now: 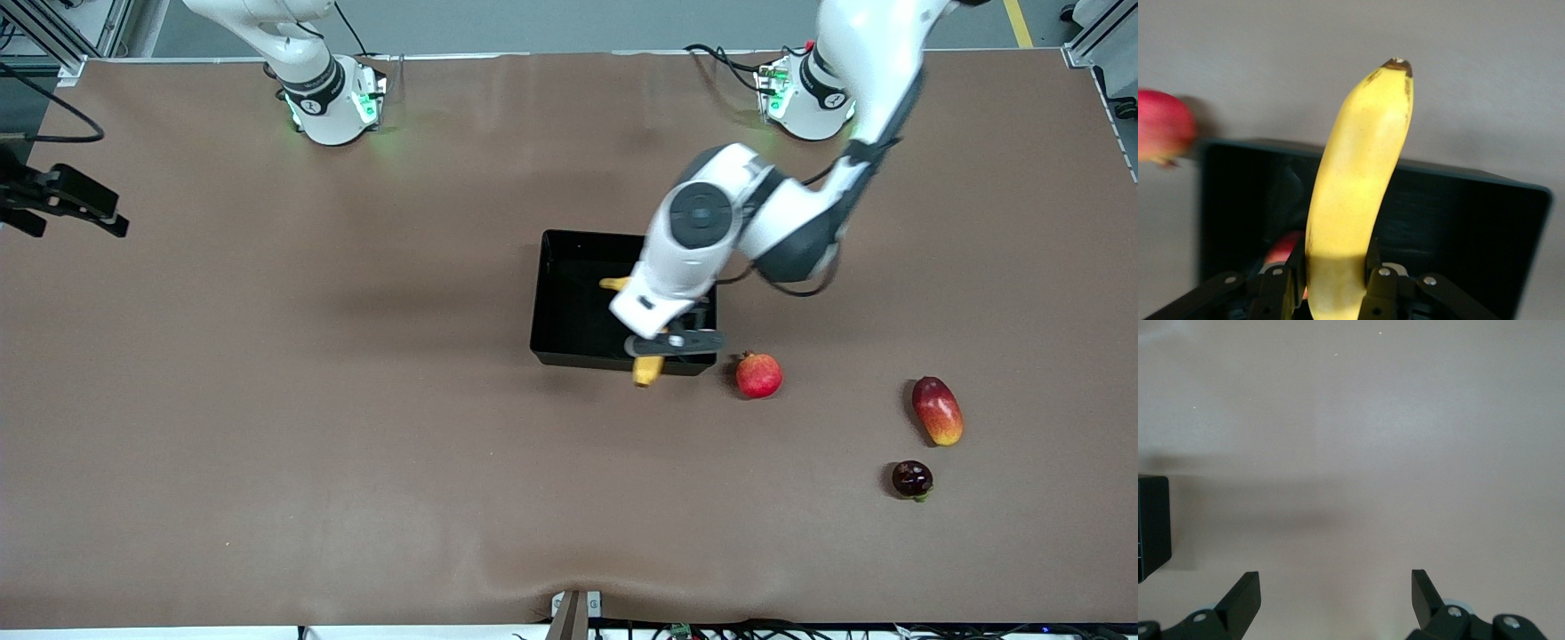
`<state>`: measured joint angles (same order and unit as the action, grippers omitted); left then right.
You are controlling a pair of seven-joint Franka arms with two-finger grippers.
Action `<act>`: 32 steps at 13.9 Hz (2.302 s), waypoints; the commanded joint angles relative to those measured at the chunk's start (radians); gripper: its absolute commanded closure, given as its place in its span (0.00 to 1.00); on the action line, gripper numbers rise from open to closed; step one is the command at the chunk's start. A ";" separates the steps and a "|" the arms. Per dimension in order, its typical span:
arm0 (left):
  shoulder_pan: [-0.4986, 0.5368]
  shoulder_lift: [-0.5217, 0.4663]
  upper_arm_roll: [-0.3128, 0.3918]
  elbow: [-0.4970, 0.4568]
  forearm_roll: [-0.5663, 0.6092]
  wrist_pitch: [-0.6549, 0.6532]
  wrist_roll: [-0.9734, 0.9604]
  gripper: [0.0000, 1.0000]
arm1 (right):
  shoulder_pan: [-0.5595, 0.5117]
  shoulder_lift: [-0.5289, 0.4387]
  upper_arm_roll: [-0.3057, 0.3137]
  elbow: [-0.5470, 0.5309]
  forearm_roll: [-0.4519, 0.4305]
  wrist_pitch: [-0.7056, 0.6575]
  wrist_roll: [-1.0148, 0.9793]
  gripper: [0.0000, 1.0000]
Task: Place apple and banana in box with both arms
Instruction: 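Lift the banana and carry it over the box with the left gripper, then lower the banana into the box and open the left gripper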
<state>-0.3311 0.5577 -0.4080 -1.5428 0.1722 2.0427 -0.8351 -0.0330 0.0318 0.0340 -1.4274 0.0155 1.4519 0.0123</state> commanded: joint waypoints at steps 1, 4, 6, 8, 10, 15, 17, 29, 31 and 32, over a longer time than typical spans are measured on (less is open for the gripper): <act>-0.095 0.077 0.021 0.096 0.030 -0.015 -0.100 1.00 | 0.005 0.005 -0.002 0.015 -0.009 -0.018 0.012 0.00; -0.118 0.070 0.023 0.055 0.058 -0.016 -0.182 1.00 | 0.004 0.007 -0.003 0.008 -0.014 -0.030 0.011 0.00; -0.147 0.068 0.023 0.020 0.093 -0.016 -0.243 1.00 | 0.005 0.007 -0.003 0.007 -0.014 -0.057 0.011 0.00; -0.151 0.077 0.020 0.004 0.109 -0.010 -0.262 1.00 | -0.001 0.007 -0.006 0.015 -0.023 -0.054 0.009 0.00; -0.176 0.090 0.020 0.003 0.109 -0.009 -0.278 1.00 | -0.019 0.000 -0.009 0.016 -0.038 -0.068 0.014 0.00; -0.197 0.145 0.021 0.001 0.112 0.026 -0.317 1.00 | -0.031 0.002 -0.006 0.018 -0.037 -0.077 0.014 0.00; -0.197 0.175 0.023 0.004 0.112 0.079 -0.322 1.00 | -0.031 0.003 -0.006 0.018 -0.035 -0.068 0.015 0.00; -0.137 0.155 0.051 0.036 0.112 0.021 -0.312 0.00 | -0.035 0.003 -0.008 0.018 -0.022 -0.071 0.017 0.00; -0.074 0.059 0.051 0.064 0.112 -0.071 -0.273 0.00 | -0.035 0.003 -0.008 0.018 -0.022 -0.068 0.017 0.00; -0.037 0.004 0.051 0.067 0.112 -0.097 -0.231 0.00 | -0.035 0.003 -0.008 0.018 -0.022 -0.068 0.017 0.00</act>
<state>-0.4271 0.6928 -0.3568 -1.4590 0.2635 2.0210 -1.1102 -0.0567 0.0356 0.0171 -1.4240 -0.0074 1.3917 0.0144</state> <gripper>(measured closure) 0.000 0.000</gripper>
